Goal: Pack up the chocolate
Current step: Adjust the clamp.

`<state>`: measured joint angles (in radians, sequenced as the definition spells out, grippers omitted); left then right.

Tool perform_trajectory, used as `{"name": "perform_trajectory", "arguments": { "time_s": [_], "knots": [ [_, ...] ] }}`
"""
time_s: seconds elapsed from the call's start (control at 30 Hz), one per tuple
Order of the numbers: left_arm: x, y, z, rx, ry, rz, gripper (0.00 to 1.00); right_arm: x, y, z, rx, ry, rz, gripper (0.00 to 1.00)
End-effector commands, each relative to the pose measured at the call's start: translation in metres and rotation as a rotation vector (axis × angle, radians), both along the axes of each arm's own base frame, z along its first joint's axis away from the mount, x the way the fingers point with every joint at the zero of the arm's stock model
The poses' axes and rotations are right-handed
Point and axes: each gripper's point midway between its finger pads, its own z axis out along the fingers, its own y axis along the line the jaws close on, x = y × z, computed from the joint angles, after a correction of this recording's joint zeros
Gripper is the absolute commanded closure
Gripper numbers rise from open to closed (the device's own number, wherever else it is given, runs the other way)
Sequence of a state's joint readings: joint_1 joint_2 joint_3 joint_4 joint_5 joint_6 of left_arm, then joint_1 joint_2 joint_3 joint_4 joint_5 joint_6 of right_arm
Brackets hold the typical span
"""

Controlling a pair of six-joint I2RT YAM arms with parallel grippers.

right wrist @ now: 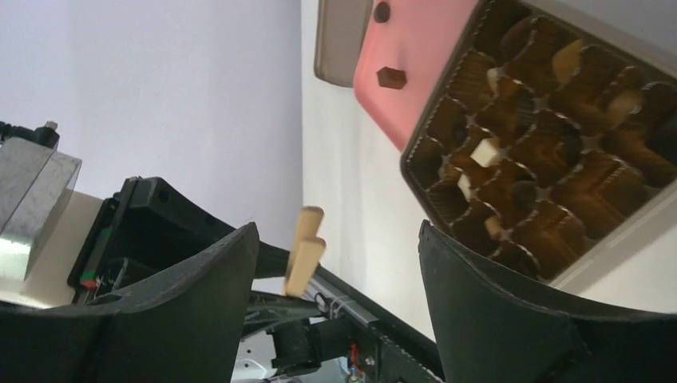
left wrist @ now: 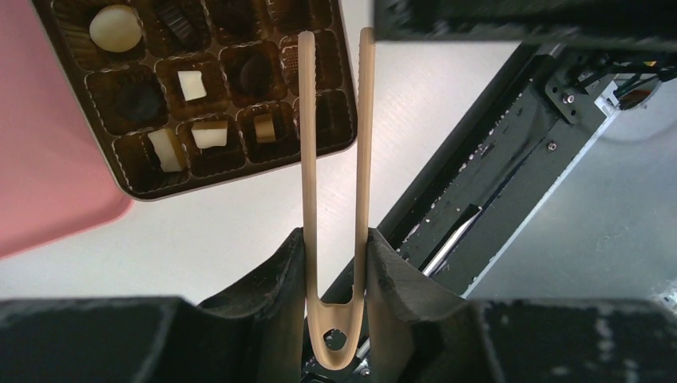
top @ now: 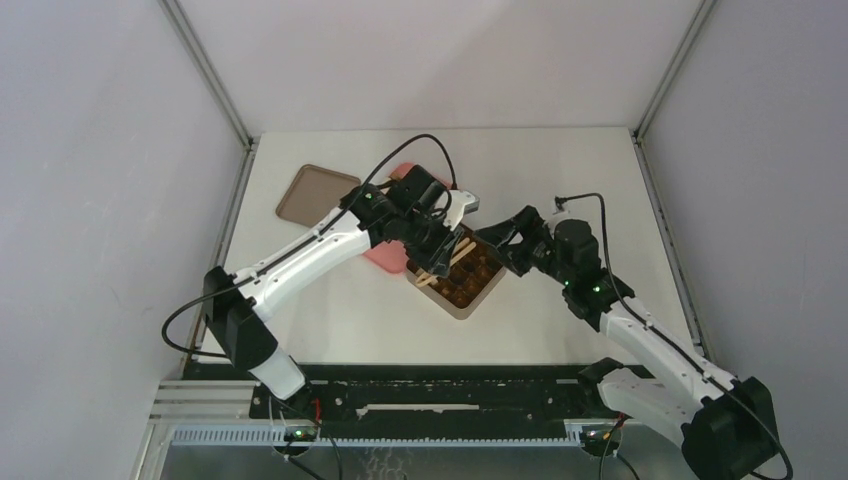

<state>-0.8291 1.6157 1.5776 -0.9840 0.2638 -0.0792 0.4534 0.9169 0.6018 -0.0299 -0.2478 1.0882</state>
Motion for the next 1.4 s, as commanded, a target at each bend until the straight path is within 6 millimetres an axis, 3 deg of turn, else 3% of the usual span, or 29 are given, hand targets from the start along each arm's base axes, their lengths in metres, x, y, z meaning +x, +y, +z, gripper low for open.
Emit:
{"name": "perform_trajectory", "arguments": {
  "time_s": [0.0,0.33,0.77,1.0,1.37],
  "knots": [
    [0.002,-0.009,0.021,-0.036,-0.057,-0.035,0.82,0.012,0.02,0.031,0.107,-0.084,0.004,0.2],
    [0.001,-0.017,0.022,-0.028,-0.08,-0.054,0.82,0.011,0.038,0.02,0.132,-0.03,0.033,0.39],
    [0.01,-0.016,0.025,-0.008,-0.175,-0.023,0.81,0.002,0.049,0.012,0.197,0.08,0.079,0.8],
    [0.019,-0.01,0.033,-0.05,-0.297,0.026,0.72,-0.001,0.05,0.008,0.309,0.148,0.073,0.99],
    [0.022,-0.005,0.042,-0.18,-0.411,0.09,0.6,-0.005,0.053,0.012,0.425,0.201,0.086,1.0]
  ]
}}
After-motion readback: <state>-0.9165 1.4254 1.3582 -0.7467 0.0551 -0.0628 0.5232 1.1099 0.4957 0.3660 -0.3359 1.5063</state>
